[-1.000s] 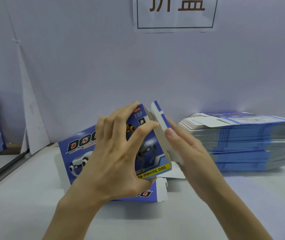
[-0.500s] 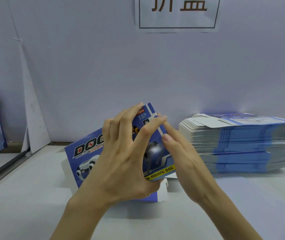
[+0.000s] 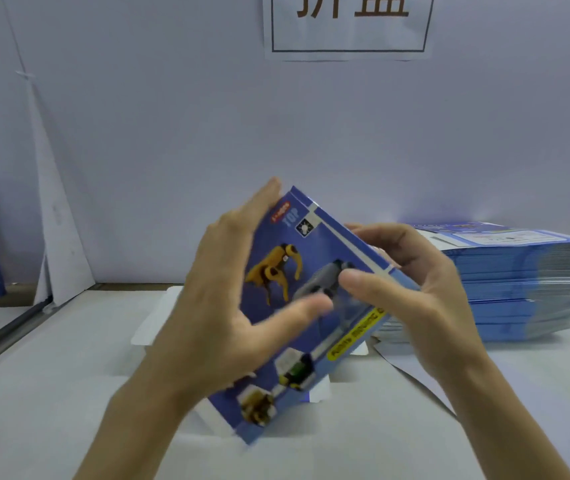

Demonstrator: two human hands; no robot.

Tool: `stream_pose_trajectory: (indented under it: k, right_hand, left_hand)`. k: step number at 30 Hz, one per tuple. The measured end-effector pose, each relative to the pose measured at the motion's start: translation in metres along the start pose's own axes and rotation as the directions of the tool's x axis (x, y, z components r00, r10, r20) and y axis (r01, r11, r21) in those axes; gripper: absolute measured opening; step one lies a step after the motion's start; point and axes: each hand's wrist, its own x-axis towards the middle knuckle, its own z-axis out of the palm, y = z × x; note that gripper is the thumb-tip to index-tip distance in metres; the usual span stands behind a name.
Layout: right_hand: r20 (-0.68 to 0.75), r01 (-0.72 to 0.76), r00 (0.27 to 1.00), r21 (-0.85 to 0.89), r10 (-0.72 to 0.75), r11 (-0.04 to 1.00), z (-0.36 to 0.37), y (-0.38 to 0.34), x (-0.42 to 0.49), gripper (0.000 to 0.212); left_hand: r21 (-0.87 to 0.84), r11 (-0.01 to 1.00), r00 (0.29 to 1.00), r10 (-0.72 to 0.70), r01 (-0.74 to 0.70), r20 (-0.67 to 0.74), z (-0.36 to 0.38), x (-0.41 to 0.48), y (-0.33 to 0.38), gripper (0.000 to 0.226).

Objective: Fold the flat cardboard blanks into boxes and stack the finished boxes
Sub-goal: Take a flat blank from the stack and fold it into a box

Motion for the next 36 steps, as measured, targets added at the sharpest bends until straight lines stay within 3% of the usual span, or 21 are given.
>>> stream_pose_trajectory:
  k: [3,7,9,12,17,22,27,36]
  right_hand:
    - [-0.101,0.065,0.993,0.064,-0.058,0.996,-0.006,0.0,0.001,0.027]
    - [0.002,0.067,0.998,0.196,-0.069,0.978,-0.003,-0.006,-0.001,0.02]
    - [0.014,0.059,0.998,0.185,-0.063,0.981,0.0,-0.006,-0.001,0.03]
    - [-0.086,0.061,0.995,0.12,-0.051,0.991,0.005,-0.002,0.0,0.034]
    - [-0.056,0.127,0.991,0.207,-0.118,0.97,0.015,-0.003,-0.003,0.043]
    - [-0.154,0.177,0.978,0.27,-0.139,0.947,0.02,-0.005,-0.007,0.03]
    - [-0.124,0.202,0.977,0.25,-0.176,0.947,0.021,-0.006,-0.008,0.029]
    - [-0.131,0.186,0.978,0.201,-0.162,0.962,0.021,-0.002,-0.006,0.021]
  left_hand:
    - [-0.23,0.973,0.997,-0.035,0.02,-0.062,-0.016,0.003,-0.005,0.048]
    - [-0.369,0.926,0.996,-0.055,0.075,0.065,-0.025,0.0,-0.004,0.052]
    - [-0.578,0.793,0.98,-0.124,0.192,0.156,-0.017,-0.002,0.0,0.049]
    - [-0.74,0.63,0.963,-0.254,0.235,0.091,-0.005,-0.001,-0.001,0.041]
    - [-0.818,0.526,0.911,-0.412,0.231,-0.008,0.005,0.0,0.001,0.035]
    - [-0.822,0.525,0.908,-0.419,0.22,-0.025,0.009,-0.001,0.007,0.027]
    - [-0.81,0.552,0.89,-0.448,0.197,-0.089,0.01,-0.003,0.008,0.015]
    - [-0.812,0.541,0.891,-0.45,0.219,-0.059,0.011,-0.002,0.007,0.015]
